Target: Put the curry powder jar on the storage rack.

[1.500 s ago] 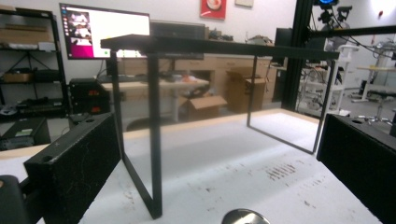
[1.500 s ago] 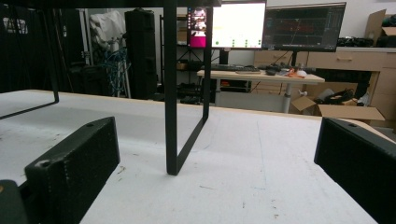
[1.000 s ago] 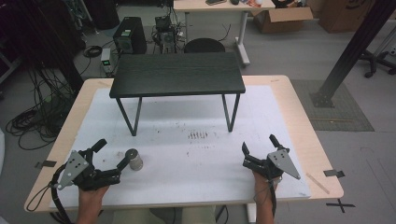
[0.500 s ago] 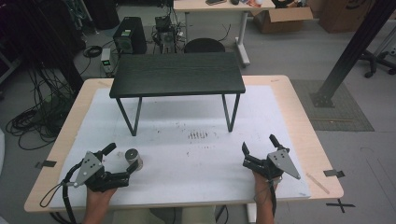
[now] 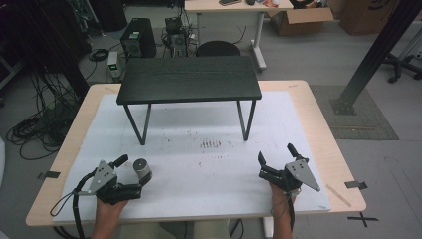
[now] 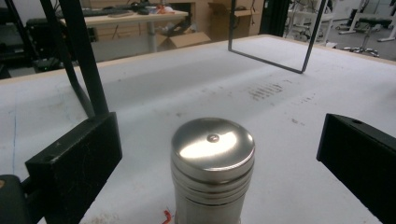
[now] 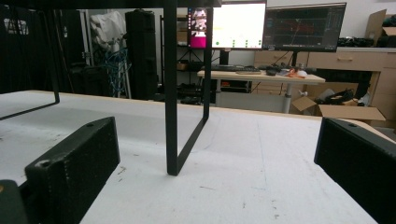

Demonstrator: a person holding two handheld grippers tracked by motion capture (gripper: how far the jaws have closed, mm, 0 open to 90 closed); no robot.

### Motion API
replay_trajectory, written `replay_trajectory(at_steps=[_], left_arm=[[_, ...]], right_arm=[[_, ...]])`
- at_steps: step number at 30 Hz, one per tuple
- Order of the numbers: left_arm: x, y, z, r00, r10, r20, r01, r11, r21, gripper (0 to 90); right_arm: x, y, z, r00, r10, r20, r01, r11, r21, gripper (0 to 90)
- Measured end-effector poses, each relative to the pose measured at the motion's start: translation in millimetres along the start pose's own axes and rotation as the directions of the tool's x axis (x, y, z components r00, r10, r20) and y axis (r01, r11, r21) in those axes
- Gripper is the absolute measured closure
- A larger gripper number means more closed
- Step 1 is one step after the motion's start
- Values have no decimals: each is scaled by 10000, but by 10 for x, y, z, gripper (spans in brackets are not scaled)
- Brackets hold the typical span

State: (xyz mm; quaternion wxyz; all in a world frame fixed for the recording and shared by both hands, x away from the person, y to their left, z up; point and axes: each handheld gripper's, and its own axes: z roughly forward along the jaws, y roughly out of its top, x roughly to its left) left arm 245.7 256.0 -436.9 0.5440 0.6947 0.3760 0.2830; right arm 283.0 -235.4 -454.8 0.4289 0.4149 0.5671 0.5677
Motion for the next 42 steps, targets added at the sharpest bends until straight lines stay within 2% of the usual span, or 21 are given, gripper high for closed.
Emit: replay_trajectory(at_steps=[9, 18, 22, 31, 37, 42], left_arm=[[15, -56, 51, 9999, -113, -95, 116, 9992, 392, 11], [24, -68, 73, 9998, -203, -53, 205, 9985, 505, 55], [19, -68, 76, 9998, -171, -72, 175, 9984, 531, 99], [30, -69, 79, 9995, -210, 219, 199, 9984, 528, 258], [21, -70, 77, 9998, -148, 108, 142, 9985, 519, 345], [34, -69, 79, 9995, -248, 198, 237, 9982, 543, 404]], right_arm=[[0, 0, -1, 10000, 10, -4, -10, 10000, -14, 0], [0, 0, -1, 10000, 11, -5, -11, 10000, -15, 0], [0, 0, -2, 10000, 4, -6, -4, 10000, -15, 0], [0, -1, -1, 10000, 7, -8, -7, 10000, -15, 0], [0, -1, -2, 10000, 11, -7, -11, 10000, -17, 0], [0, -1, -2, 10000, 3, -8, -3, 10000, -17, 0]])
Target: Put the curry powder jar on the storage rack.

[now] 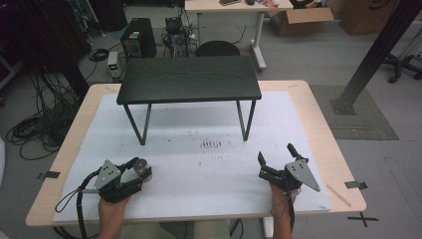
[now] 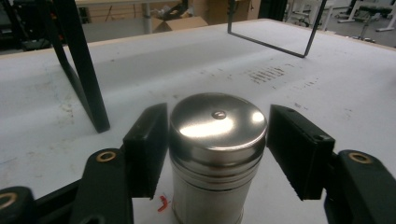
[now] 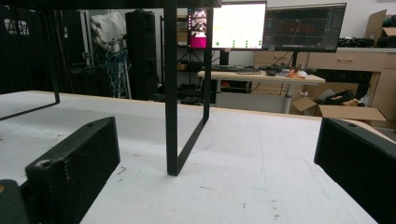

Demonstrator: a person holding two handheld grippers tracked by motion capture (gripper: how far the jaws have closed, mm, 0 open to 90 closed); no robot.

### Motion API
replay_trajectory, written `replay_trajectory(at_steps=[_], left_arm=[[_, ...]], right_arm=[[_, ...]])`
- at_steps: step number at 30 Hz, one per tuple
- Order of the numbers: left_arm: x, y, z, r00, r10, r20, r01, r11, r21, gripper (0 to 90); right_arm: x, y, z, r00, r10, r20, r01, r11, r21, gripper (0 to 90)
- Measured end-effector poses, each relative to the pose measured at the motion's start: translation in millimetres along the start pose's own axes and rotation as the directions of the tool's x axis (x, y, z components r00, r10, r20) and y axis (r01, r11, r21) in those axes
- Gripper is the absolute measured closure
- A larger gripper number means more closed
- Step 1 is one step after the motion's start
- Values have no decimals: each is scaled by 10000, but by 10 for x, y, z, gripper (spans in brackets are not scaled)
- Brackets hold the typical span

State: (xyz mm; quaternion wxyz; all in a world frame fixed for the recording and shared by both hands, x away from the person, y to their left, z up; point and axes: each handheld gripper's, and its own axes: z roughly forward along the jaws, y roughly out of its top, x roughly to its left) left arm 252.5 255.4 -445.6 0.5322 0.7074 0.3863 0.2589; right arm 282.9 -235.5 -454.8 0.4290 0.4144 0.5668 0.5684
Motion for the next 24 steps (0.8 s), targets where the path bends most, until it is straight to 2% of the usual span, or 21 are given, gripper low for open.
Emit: replay_trajectory(at_steps=[6, 16, 24], left_arm=[[25, -6, -13, 9996, -269, 46, 270, 9996, -129, 478], [32, -10, -28, 9994, -323, 84, 325, 9991, -265, 483], [71, 52, -126, 9988, -489, -48, 484, 9958, -771, 483]], right_arm=[[1, -1, -3, 10000, 14, 2, -14, 10000, -8, 0], [-1, -1, -4, 10000, 24, 6, -24, 10000, -27, 0], [0, -1, -3, 10000, 18, 6, -18, 10000, -17, 0]])
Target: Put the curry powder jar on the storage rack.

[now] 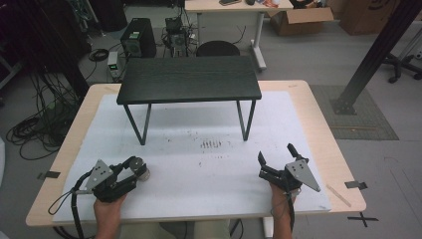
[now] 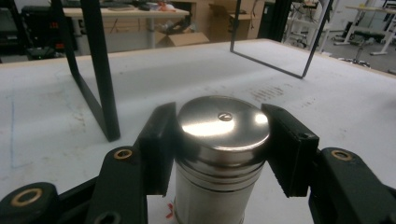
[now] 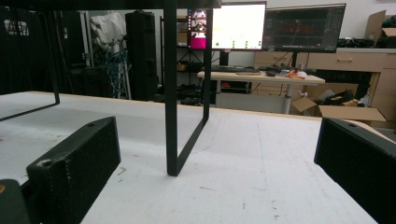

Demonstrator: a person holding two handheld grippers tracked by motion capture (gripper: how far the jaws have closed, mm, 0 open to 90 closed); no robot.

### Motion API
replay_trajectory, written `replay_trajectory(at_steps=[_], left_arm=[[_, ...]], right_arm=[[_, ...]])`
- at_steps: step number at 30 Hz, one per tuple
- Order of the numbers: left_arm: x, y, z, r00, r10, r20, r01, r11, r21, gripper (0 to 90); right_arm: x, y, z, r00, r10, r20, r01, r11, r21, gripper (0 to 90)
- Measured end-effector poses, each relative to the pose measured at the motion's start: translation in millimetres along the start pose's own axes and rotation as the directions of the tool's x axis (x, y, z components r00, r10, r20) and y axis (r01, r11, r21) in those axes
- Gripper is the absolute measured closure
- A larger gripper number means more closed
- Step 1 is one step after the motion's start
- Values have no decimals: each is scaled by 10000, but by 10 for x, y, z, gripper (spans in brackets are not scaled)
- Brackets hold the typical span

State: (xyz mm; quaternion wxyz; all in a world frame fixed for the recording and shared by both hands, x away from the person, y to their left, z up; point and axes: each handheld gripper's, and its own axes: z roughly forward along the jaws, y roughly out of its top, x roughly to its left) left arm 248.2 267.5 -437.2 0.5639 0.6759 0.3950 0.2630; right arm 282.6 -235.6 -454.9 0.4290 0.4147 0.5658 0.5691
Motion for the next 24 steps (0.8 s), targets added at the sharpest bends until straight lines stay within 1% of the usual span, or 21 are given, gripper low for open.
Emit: replay_trajectory(at_steps=[7, 10, 17, 24], left_arm=[[37, 163, -92, 10000, -63, -11, 62, 9985, -549, 481], [49, 241, -126, 9999, -115, 94, 121, 9971, -746, 481], [62, 443, -168, 9997, -20, 231, 44, 9947, -1031, 482], [51, 664, -177, 9987, 59, 507, 6, 9918, -1274, 482]], right_arm=[[-1, -1, -1, 10000, 8, 6, -8, 10000, -14, 1], [-1, 0, -2, 10000, -5, 3, 5, 10000, -30, 1], [-1, 0, 0, 10000, -11, 8, 11, 10000, -18, 0], [0, 1, 0, 10000, -10, 0, 10, 10000, -10, 0]])
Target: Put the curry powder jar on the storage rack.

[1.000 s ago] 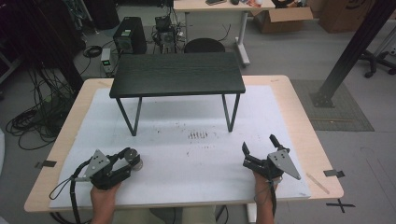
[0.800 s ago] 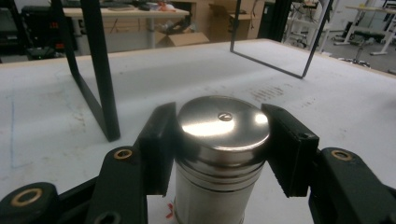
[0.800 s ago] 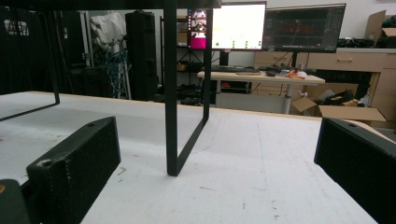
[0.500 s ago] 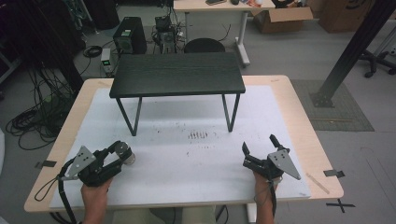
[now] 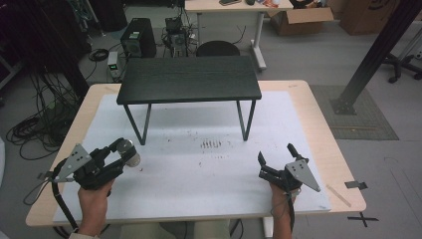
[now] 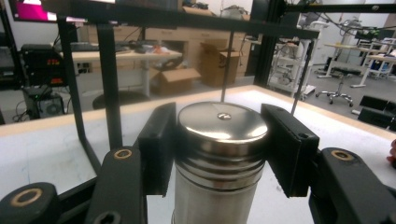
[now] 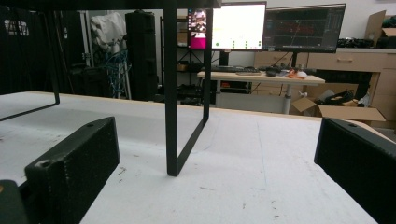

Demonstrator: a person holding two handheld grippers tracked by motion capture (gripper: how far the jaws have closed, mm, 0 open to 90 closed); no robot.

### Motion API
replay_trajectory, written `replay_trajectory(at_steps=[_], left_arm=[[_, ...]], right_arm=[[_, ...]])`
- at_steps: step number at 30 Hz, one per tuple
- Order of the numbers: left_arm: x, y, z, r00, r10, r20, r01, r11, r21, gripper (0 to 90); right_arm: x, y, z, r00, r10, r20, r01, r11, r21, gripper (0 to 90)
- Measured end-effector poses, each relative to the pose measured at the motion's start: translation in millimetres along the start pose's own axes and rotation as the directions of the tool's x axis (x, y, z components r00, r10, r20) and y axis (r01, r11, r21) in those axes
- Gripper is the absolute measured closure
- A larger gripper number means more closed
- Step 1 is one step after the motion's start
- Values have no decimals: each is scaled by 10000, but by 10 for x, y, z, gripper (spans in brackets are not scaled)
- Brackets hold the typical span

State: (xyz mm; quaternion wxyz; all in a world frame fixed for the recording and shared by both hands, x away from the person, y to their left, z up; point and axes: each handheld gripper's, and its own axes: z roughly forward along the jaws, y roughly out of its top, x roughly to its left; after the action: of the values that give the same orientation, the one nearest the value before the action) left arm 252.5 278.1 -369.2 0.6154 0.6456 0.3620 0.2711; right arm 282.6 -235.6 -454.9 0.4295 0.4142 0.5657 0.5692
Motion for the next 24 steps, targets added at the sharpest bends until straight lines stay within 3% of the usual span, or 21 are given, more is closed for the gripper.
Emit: replay_trajectory(at_steps=[18, 24], left_arm=[[-3, 533, 175, 9981, 227, 566, -199, 9986, -488, 482], [20, 662, 241, 9970, 148, 756, -103, 9981, -607, 482]], right_arm=[[-1, -1, -1, 10000, 10, -9, -10, 10000, -20, 0], [-1, -1, -1, 10000, 17, -3, -17, 10000, -17, 0]])
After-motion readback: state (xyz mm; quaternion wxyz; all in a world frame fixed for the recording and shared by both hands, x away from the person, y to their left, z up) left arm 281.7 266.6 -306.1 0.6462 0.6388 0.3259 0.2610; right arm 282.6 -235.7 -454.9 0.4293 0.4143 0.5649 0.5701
